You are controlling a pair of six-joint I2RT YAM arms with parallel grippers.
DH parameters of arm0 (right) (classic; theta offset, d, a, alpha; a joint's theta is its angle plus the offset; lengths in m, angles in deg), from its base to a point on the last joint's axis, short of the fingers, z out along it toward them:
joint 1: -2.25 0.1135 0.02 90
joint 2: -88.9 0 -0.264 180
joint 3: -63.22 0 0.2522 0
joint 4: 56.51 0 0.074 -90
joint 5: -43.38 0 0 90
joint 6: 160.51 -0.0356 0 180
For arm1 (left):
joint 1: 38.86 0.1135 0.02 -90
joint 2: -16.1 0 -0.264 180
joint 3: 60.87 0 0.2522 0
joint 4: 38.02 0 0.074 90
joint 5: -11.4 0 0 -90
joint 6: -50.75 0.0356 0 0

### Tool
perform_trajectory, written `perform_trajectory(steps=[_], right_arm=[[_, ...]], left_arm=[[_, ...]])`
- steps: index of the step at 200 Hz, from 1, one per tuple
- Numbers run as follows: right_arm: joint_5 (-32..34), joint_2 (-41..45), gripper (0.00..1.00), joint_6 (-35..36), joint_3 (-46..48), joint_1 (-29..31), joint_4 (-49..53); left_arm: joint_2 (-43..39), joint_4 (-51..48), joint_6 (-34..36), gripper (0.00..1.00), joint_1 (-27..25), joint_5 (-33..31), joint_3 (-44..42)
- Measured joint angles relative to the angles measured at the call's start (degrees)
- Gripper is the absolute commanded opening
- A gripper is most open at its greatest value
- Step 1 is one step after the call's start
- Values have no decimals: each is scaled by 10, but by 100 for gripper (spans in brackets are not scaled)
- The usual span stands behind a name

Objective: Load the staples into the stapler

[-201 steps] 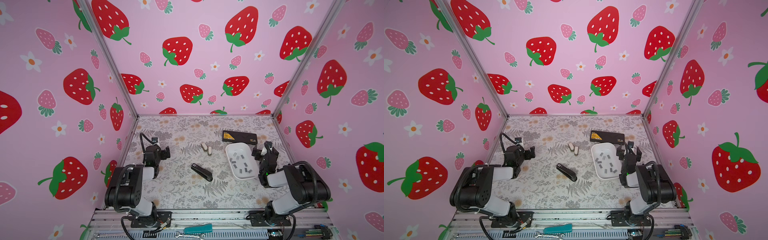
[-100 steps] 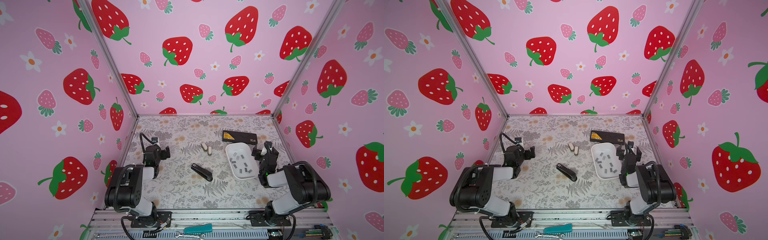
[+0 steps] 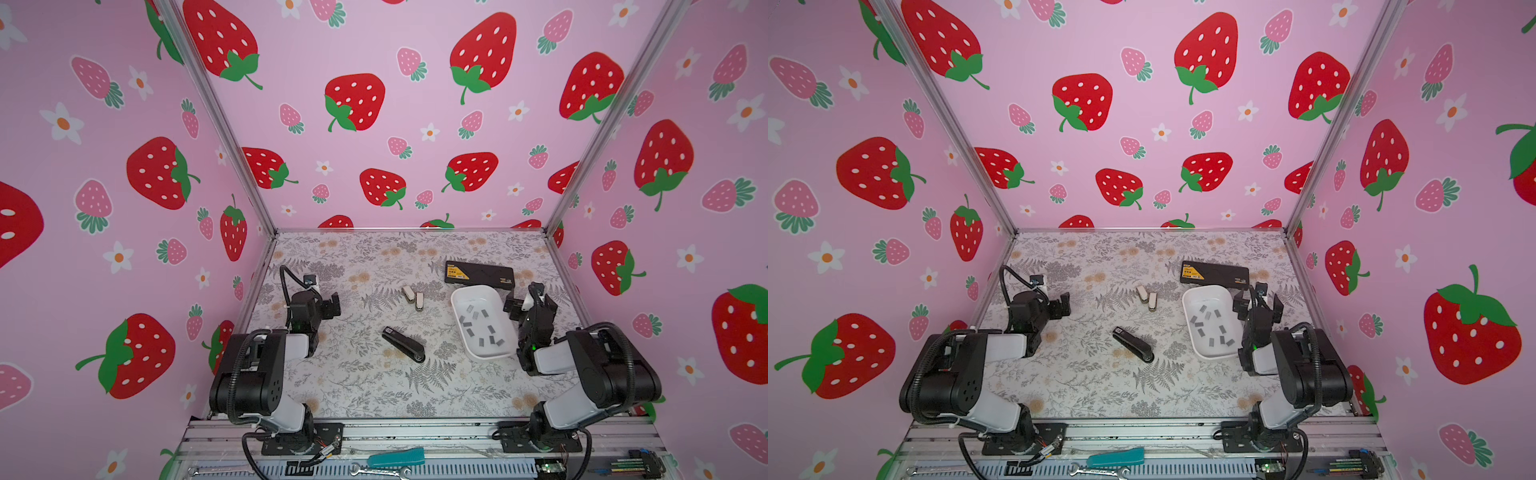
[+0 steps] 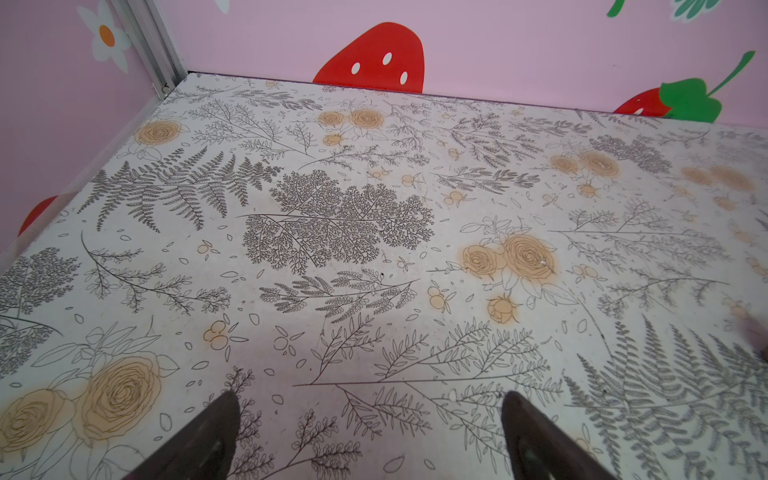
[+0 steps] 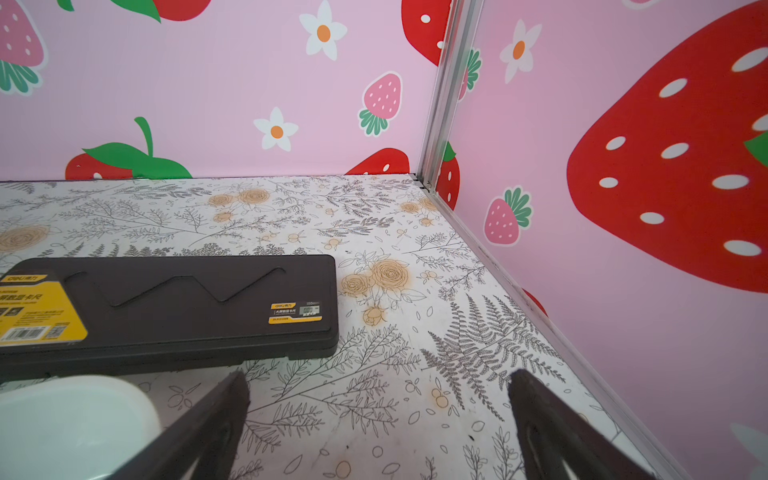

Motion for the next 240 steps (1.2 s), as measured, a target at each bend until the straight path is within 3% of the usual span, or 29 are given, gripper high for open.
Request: perform_trajectory(steps=[45,74,88,115,157,203,240], right_arm=[[1,4,99,0,0,0,10],[10,26,99,0,-8,3,48],[31,72,99,-8,-40,5,120],[70,132,99,-38,-70,5,162],[84,177,99,-91,-158,5,361],[68,247,99,-135,-173,5,471],[-34,375,99,-208,-177,15,566]], left_arm=[[-2,-6,10,99,-1,12,1],[-38,-101,41,99,-16,50,38],[-67,-121,54,99,-32,51,52],[-165,-144,52,99,-45,42,41],[-309,-184,-12,99,-44,-28,23],[-390,-249,-103,99,-38,-97,23],[-413,-238,-158,99,51,-47,-28]])
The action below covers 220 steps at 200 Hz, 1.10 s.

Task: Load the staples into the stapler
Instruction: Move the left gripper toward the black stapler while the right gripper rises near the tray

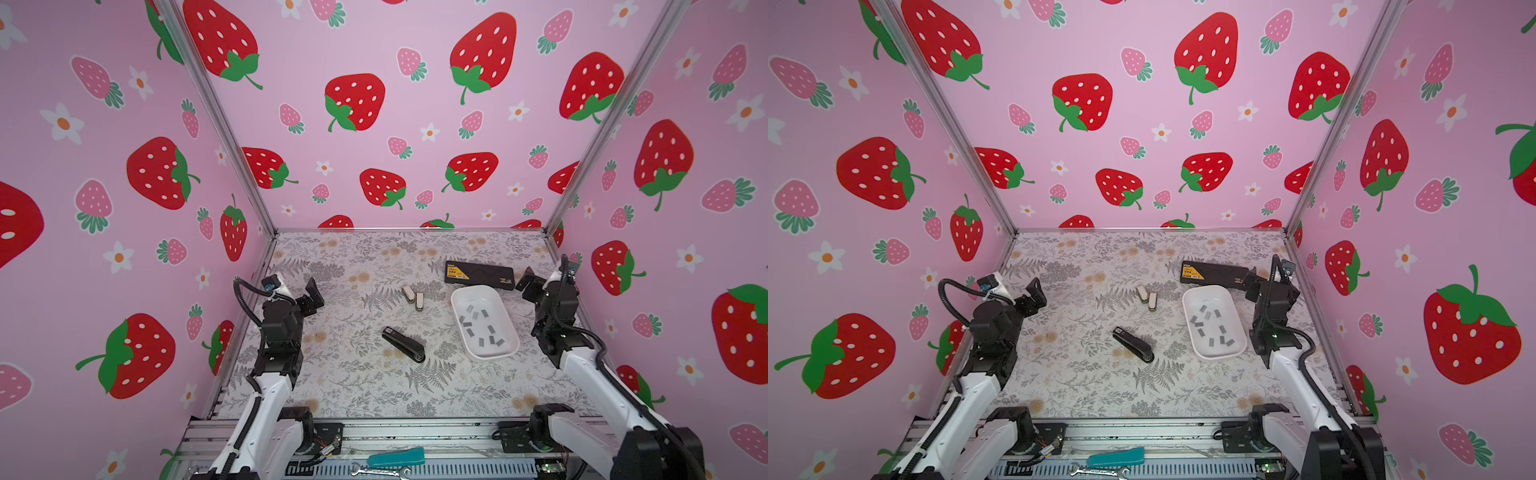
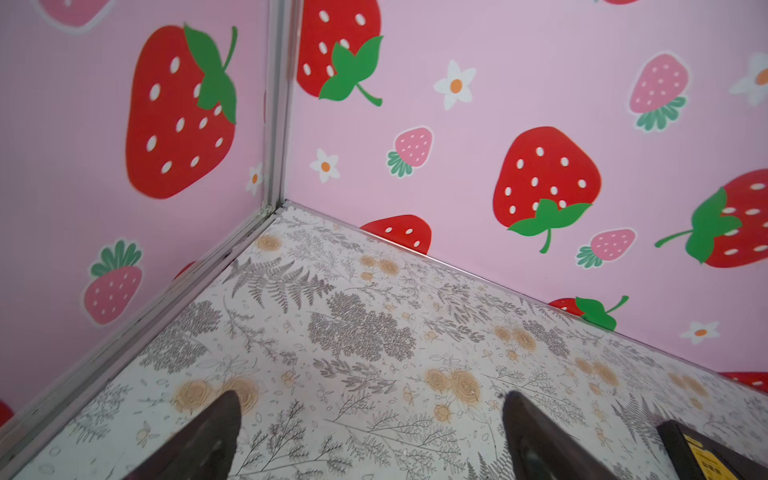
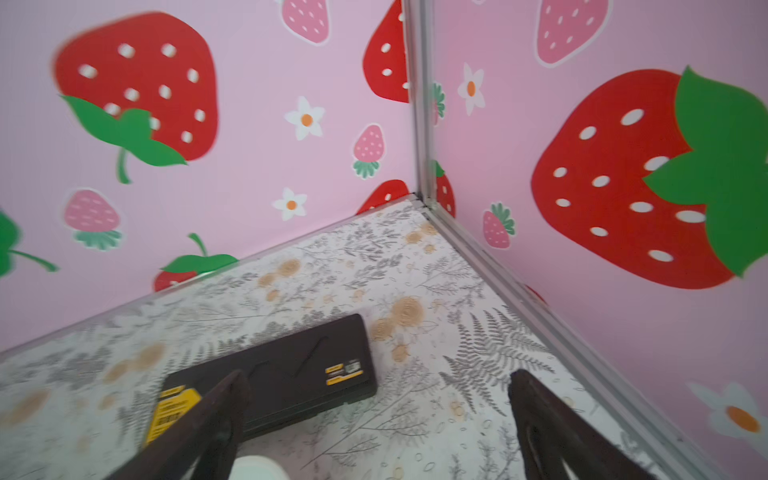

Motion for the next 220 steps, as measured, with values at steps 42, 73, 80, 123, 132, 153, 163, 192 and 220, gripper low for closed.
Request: perform_trajectory(steps=[42,73,80,123,132,153,163,192,220], right_arm=[[-131,184,99,-22,80,18,10],[-153,236,99,0,125,18,37],[-155,237,99,2,125,18,45],[-215,235,99,19,109,18,56],[-226,238,99,24,105,18,56],[-241,241,99,30,104,18,59],[-247,242,99,32,102,18,66],[-274,253,99,37,98,18,96],[-303,294,99,33,98,18,111]], left_arm=[[4,-68,9,99,-5,102,32],[7,-110,33,99,-93,112,98],[20,-125,37,99,-118,111,123],[142,-216,117,100,-232,127,326],[166,-243,143,100,-249,139,379],[201,-286,204,98,-267,176,462],[210,-307,244,97,-273,197,491],[211,-355,379,82,-296,273,493],[197,-426,558,86,-341,347,435]])
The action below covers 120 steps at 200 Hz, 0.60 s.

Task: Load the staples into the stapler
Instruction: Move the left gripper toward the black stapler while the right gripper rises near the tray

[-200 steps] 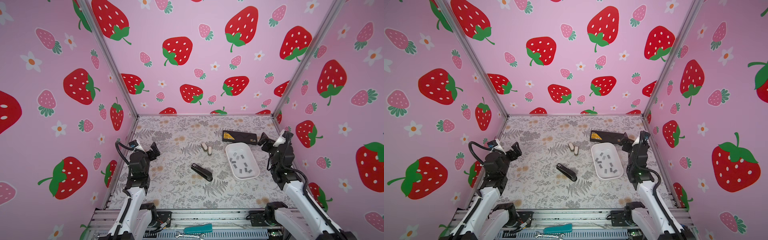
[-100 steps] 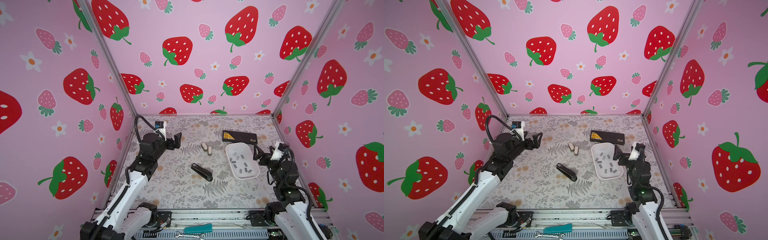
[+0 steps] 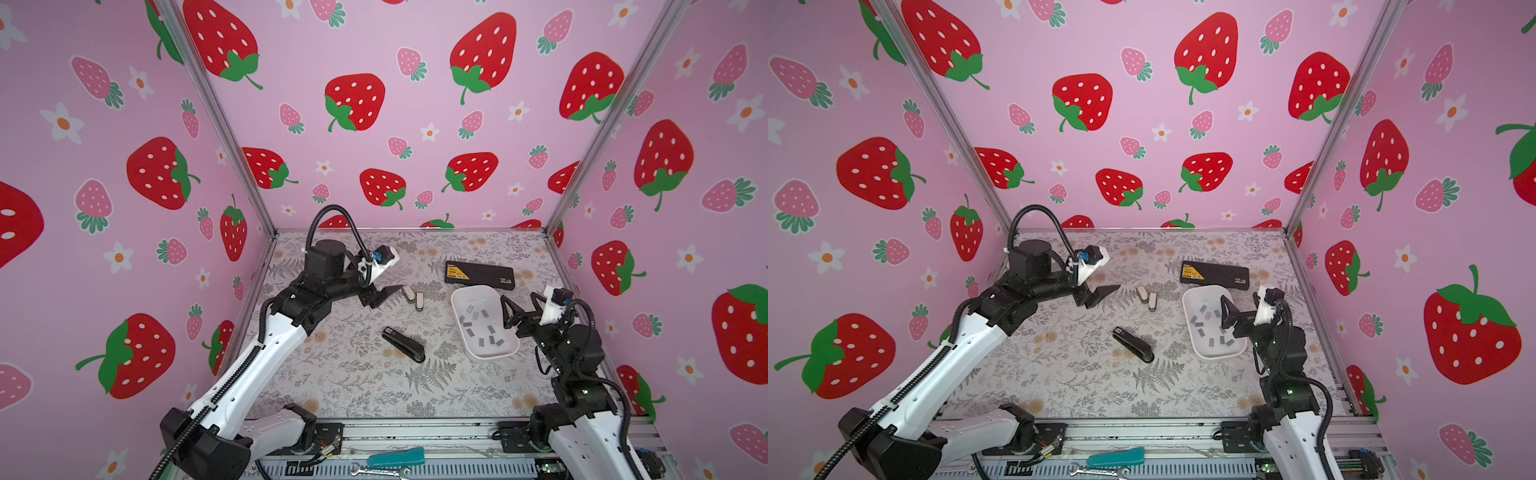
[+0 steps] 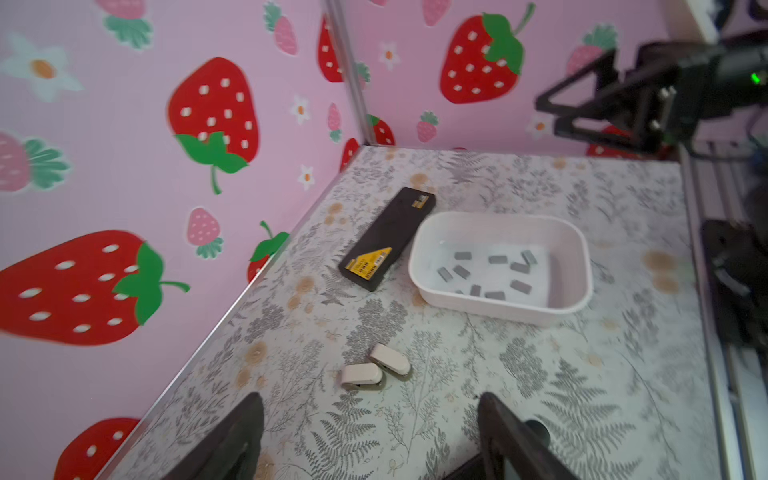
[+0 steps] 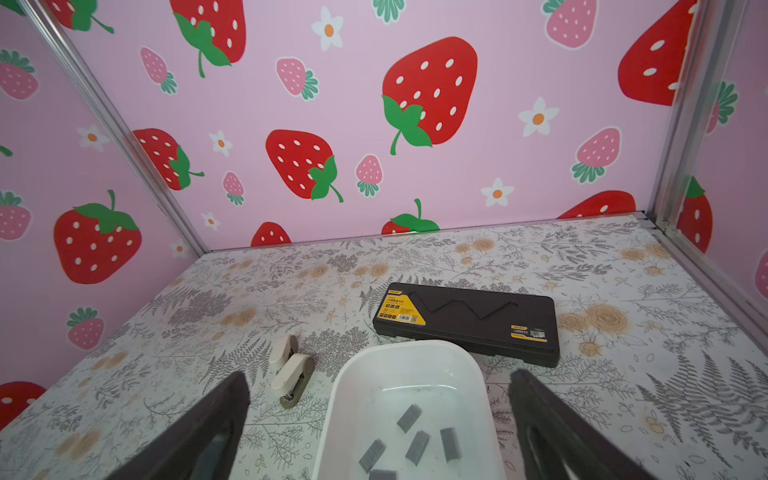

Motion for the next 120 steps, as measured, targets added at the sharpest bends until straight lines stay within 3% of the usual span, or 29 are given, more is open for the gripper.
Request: perform_trajectory(steps=[26,61,81,120], right_arm=[[-22,32,99,-15,6,0,-3],[-56,44,99,-62,66,0,-16],[-66,42,99,-75,76,1,-12],[-64,42,99,-78,75,1,-22]], left_arm=[[22,-97,103,80,-30,47,5],[85,-199,189,80,-101,9,71],[96,-216,206,80,-141,-11,55],[169,-229,199,81,-153,-76,57]])
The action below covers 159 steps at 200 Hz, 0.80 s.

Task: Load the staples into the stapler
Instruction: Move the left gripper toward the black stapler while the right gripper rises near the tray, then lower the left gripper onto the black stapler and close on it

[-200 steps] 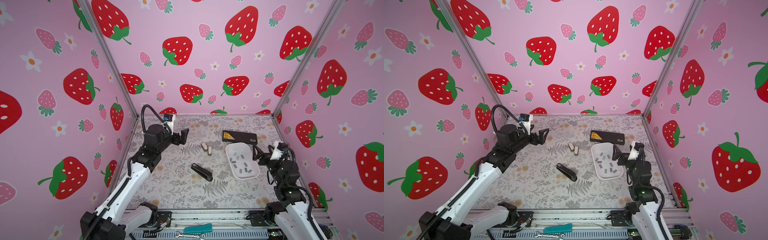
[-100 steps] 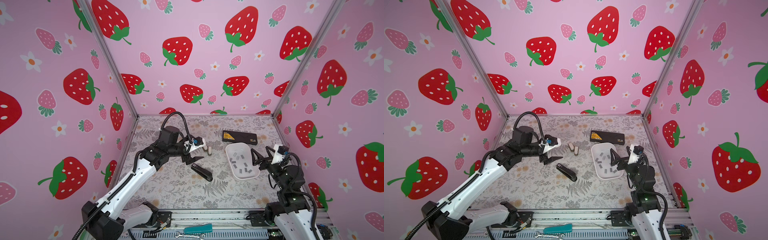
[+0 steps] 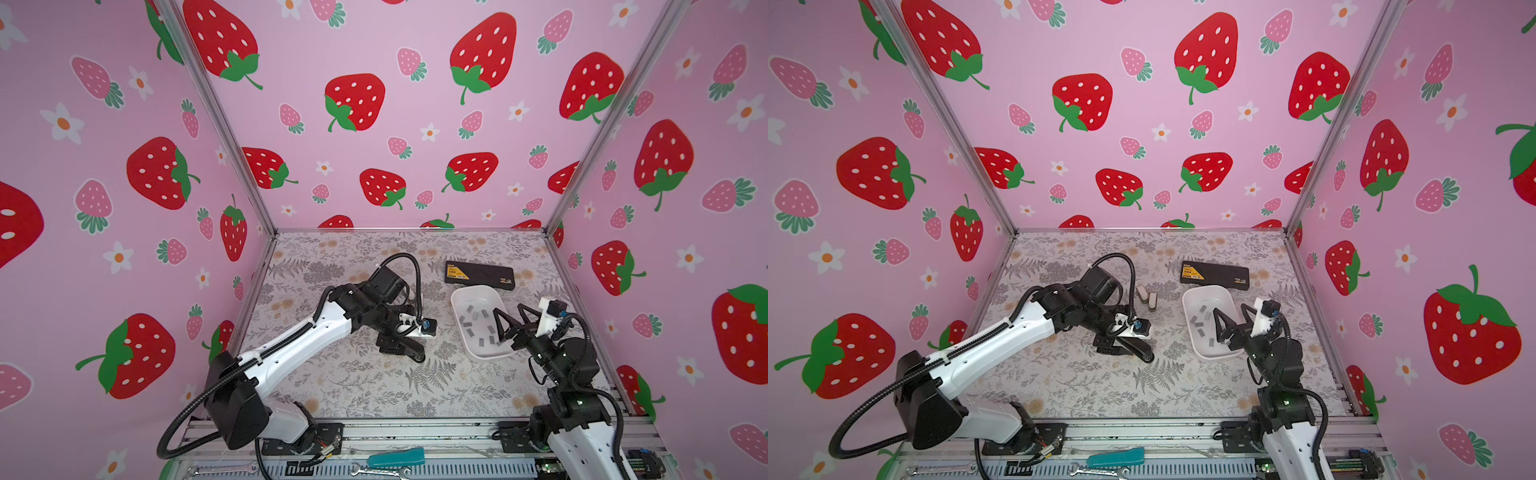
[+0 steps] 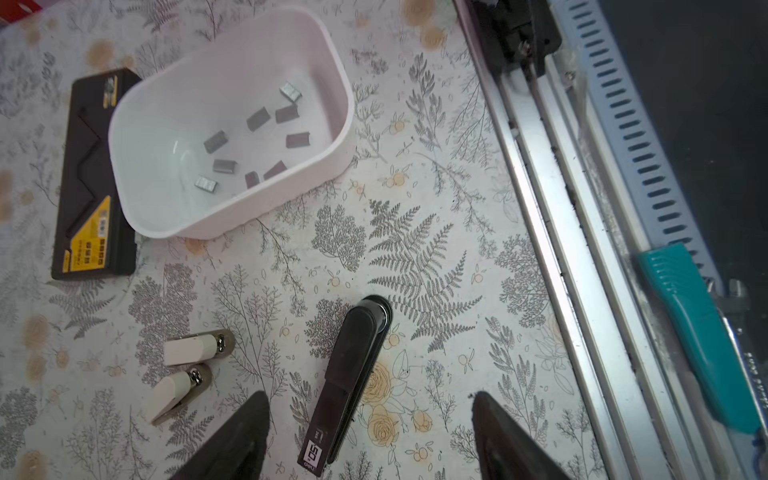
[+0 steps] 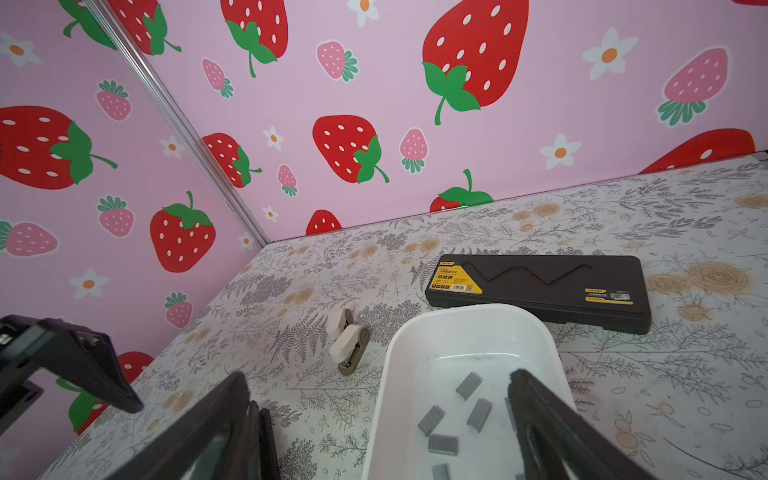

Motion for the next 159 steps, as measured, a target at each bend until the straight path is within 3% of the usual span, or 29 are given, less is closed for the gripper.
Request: perform_trajectory(steps=[37,86,159], right_arm=[[0,-50,99,-7,0,0,-27],[-16,-130,99,-18,-3,1,-68],[9,-129,99,10,-4,1,-70]], left_arm=[[45,9,-11,81,-33,-61,0],[66,28,-21,82,-43,-93,2],[142,39,-4,74,-46,-119,36]])
